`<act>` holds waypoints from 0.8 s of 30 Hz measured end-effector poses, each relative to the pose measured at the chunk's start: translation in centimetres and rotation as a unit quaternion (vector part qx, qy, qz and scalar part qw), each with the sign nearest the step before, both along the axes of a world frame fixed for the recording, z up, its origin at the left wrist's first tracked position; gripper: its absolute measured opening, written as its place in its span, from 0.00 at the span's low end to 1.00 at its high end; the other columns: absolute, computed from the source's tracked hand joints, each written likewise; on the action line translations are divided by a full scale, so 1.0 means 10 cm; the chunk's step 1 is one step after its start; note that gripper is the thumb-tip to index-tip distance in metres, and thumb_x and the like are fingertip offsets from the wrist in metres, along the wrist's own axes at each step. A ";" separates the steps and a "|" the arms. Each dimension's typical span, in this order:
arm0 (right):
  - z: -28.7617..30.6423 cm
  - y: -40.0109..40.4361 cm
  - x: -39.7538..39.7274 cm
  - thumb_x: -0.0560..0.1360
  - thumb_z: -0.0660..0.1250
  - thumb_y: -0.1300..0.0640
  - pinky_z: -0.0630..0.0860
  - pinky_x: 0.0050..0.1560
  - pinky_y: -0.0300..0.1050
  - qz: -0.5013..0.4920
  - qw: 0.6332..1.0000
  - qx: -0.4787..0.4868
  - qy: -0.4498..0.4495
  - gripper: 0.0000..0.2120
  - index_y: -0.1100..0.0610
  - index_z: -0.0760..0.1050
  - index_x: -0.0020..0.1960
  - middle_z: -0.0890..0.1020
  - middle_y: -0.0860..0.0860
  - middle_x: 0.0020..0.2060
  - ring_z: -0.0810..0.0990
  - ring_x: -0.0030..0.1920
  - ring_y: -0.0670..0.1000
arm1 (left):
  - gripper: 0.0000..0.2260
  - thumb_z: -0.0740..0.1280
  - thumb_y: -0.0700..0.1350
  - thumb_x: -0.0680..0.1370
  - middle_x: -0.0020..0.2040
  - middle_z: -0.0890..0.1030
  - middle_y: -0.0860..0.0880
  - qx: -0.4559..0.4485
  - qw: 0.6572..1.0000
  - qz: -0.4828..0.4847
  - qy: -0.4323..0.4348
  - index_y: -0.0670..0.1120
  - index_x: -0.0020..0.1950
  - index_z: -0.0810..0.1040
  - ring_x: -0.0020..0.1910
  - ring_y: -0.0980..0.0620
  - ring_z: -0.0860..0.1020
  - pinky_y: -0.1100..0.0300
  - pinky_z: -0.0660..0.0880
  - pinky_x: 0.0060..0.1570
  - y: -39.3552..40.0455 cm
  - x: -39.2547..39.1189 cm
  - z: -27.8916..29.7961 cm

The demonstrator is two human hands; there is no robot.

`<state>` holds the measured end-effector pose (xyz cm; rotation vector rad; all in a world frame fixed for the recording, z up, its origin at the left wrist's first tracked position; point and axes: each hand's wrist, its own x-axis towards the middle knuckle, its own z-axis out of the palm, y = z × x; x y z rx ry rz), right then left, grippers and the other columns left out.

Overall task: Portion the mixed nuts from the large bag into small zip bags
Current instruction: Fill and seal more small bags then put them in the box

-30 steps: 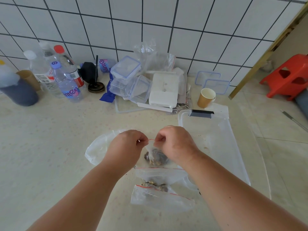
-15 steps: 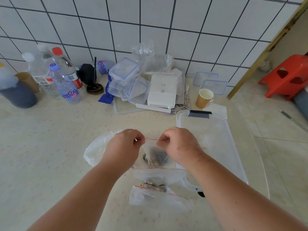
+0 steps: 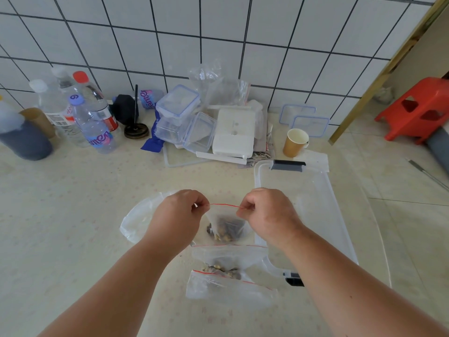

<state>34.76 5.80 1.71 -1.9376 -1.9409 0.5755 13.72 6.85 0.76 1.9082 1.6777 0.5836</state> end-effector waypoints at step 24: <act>-0.03 -0.07 0.29 0.68 0.79 0.51 0.66 0.35 0.27 -0.038 0.999 0.013 0.031 0.07 0.52 0.83 0.38 0.79 0.42 0.33 0.76 0.37 0.40 | 0.13 0.71 0.41 0.79 0.38 0.80 0.59 0.028 0.999 0.005 -0.022 0.57 0.39 0.79 0.46 0.70 0.75 0.77 0.67 0.40 0.03 -0.04 -0.06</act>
